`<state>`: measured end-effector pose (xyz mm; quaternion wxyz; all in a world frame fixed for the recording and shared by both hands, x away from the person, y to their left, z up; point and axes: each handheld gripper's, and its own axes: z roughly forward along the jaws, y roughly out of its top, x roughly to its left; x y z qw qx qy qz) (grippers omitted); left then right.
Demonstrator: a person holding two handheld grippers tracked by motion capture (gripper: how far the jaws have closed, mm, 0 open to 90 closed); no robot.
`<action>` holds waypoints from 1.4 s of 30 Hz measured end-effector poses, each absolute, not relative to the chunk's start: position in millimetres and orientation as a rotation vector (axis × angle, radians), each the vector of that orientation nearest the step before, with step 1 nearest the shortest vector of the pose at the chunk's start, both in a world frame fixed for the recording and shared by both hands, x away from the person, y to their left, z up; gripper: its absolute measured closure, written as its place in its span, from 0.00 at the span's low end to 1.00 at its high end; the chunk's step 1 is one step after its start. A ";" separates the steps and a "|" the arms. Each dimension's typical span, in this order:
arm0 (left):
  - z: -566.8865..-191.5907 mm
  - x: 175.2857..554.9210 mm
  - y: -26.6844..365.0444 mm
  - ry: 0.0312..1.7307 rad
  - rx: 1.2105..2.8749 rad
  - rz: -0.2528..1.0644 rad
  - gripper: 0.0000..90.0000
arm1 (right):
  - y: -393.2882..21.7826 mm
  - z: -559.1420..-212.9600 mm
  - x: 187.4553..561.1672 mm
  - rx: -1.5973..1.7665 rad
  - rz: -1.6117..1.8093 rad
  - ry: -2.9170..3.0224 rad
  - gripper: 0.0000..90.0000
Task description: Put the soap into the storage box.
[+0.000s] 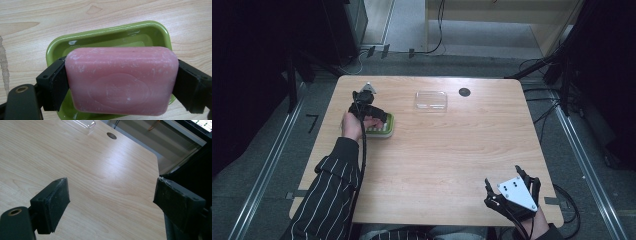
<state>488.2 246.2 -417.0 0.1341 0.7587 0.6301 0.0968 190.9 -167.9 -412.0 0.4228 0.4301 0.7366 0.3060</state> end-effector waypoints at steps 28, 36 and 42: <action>-434.0 494.8 237.8 1.913 2.171 0.358 0.14 | -169.1 -412.0 188.3 1.086 0.762 1.838 0.15; -435.4 495.4 238.8 1.932 2.165 0.375 0.14 | -169.1 -412.0 188.3 1.086 0.762 1.838 0.15; -437.0 495.5 238.5 1.934 2.163 0.374 0.14 | -169.0 -412.0 188.3 1.086 0.761 1.840 0.14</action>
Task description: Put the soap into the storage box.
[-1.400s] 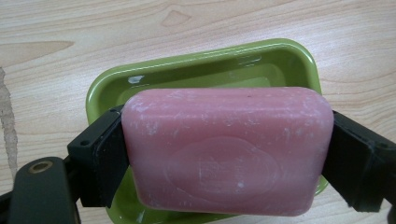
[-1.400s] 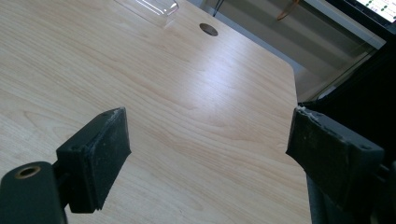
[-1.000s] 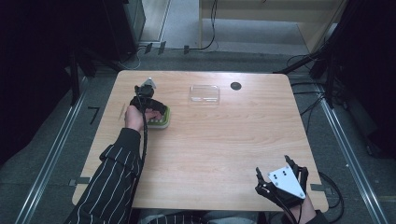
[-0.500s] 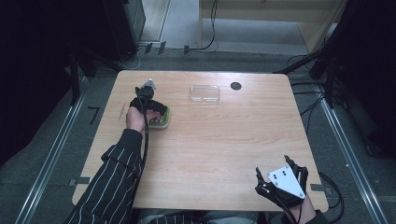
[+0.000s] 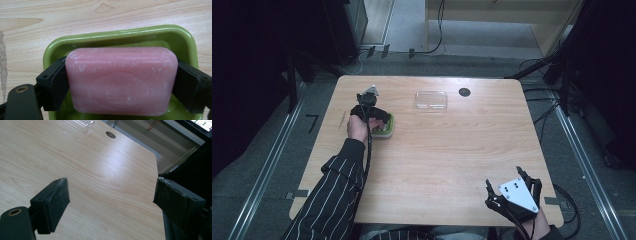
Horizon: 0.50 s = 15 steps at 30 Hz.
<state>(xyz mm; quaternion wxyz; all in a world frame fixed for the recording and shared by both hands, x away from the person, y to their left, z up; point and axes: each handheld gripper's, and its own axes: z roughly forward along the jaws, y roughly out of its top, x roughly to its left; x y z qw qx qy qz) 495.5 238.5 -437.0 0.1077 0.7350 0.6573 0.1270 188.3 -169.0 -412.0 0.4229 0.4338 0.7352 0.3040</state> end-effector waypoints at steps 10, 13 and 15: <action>-442.2 496.7 238.9 1.950 2.175 0.359 0.15 | -169.1 -412.0 188.3 1.086 0.761 1.839 0.14; -443.1 496.9 238.9 1.949 2.183 0.349 0.15 | -169.2 -412.0 188.3 1.086 0.761 1.839 0.15; -443.4 496.7 239.0 1.946 2.182 0.345 0.15 | -169.1 -412.0 188.3 1.086 0.762 1.838 0.15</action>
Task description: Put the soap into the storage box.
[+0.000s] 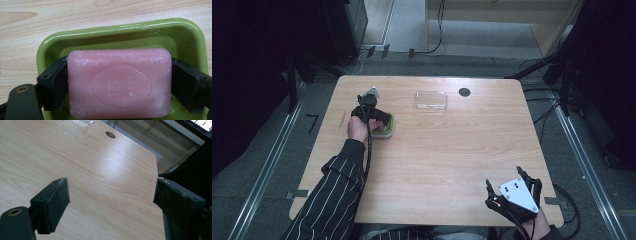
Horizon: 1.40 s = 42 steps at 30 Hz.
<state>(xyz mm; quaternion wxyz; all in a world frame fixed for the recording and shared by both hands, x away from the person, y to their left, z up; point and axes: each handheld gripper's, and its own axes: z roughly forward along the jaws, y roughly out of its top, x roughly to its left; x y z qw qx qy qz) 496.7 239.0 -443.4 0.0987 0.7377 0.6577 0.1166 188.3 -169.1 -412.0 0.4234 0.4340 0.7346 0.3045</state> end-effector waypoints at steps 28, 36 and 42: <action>-433.1 493.0 238.4 1.920 2.186 0.356 0.13 | -169.1 -411.9 188.2 1.084 0.762 1.842 0.15; -425.1 486.1 235.2 1.895 2.189 0.372 0.09 | -168.9 -411.8 188.1 1.087 0.763 1.839 0.15; -420.8 475.9 234.6 1.883 2.188 0.384 0.08 | -168.8 -411.8 188.2 1.087 0.763 1.839 0.15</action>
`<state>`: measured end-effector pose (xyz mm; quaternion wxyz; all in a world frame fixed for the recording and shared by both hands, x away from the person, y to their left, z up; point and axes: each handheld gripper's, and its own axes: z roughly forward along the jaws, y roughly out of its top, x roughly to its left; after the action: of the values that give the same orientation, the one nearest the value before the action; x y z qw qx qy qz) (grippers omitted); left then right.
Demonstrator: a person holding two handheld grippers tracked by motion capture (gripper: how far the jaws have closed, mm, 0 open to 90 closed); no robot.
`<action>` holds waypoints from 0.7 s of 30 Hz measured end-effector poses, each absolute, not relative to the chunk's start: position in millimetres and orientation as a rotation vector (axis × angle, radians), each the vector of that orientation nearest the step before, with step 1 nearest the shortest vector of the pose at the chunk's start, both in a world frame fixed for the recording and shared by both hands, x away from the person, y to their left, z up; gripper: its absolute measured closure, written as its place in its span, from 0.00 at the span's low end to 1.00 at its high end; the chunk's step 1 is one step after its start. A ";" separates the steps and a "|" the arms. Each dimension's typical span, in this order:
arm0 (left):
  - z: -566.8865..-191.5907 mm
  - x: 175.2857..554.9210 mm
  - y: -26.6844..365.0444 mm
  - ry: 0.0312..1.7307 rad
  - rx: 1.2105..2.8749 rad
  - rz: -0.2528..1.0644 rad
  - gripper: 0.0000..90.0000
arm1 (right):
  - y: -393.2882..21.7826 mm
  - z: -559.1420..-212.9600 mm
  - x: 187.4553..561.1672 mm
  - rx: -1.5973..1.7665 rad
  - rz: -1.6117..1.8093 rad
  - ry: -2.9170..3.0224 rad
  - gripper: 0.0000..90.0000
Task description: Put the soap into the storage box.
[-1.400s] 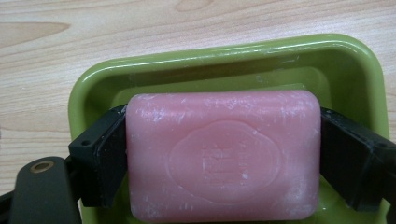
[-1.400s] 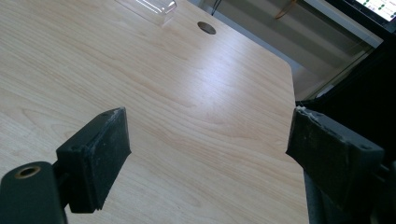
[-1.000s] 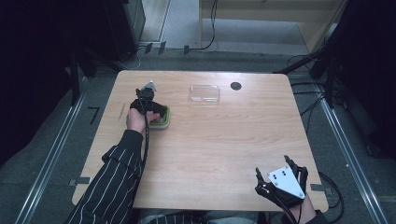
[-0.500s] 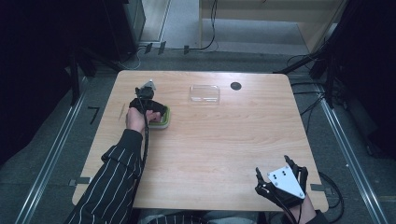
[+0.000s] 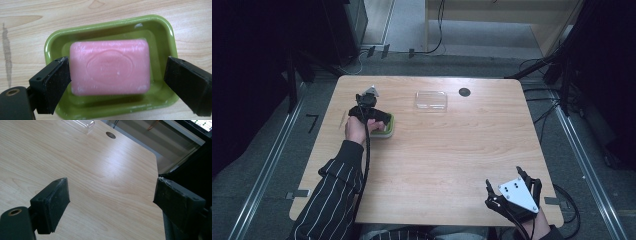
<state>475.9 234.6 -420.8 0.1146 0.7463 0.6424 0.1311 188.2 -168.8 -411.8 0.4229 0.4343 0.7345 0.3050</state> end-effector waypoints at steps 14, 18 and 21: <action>-408.6 448.1 242.5 1.875 2.186 0.403 0.08 | -168.4 -411.6 188.4 1.087 0.766 1.838 0.14; -410.5 441.0 244.6 1.878 2.199 0.399 0.09 | -168.3 -411.6 188.6 1.082 0.765 1.839 0.15; -411.8 435.1 246.5 1.882 2.205 0.400 0.09 | -168.4 -411.5 188.4 1.087 0.766 1.837 0.15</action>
<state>435.1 246.5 -411.8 0.1073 0.7491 0.6394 0.1359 188.4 -168.4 -411.5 0.4230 0.4342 0.7341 0.3061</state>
